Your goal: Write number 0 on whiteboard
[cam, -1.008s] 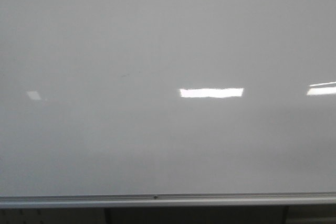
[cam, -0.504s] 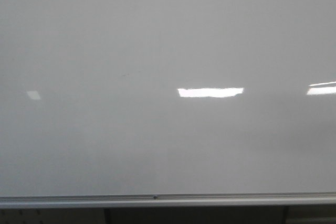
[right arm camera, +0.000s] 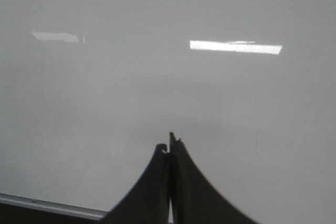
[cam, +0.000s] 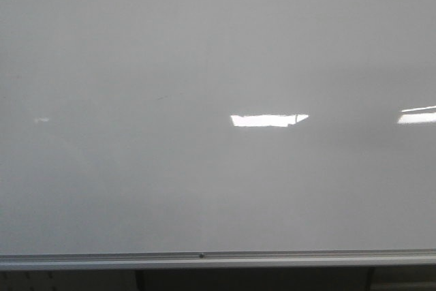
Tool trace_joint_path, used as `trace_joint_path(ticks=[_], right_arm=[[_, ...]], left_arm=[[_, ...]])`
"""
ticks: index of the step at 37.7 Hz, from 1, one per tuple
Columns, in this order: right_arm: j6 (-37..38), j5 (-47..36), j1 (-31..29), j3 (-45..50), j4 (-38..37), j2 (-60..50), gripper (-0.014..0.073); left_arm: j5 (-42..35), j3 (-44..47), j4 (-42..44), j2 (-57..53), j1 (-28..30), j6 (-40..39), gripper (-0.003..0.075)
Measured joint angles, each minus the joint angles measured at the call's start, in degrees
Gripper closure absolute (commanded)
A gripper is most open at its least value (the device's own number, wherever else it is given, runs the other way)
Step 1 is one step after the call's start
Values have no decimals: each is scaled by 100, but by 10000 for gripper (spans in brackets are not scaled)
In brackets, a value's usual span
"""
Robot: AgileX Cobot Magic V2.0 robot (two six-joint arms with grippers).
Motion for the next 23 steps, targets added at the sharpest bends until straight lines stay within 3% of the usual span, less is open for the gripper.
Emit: trace_joint_path(ticks=[2, 5, 9, 10, 14, 16, 23], right_arm=[[0, 0, 0, 0, 0, 78, 598], [0, 0, 0, 0, 0, 101, 465], [0, 0, 0, 0, 0, 101, 223], [0, -10, 0, 0, 0, 101, 150], [0, -29, 0, 0, 0, 101, 34], [0, -44, 0, 0, 0, 101, 29], [0, -47, 0, 0, 0, 101, 34]], left_arm=[[16, 0, 0, 88, 0, 0, 721], [25, 0, 0, 118, 0, 0, 619], [14, 0, 0, 118, 0, 0, 367], [14, 0, 0, 127, 0, 0, 269], [14, 0, 0, 127, 0, 0, 80], [-11, 0, 0, 127, 0, 0, 45], [-294, -5, -4, 291, 0, 0, 50]])
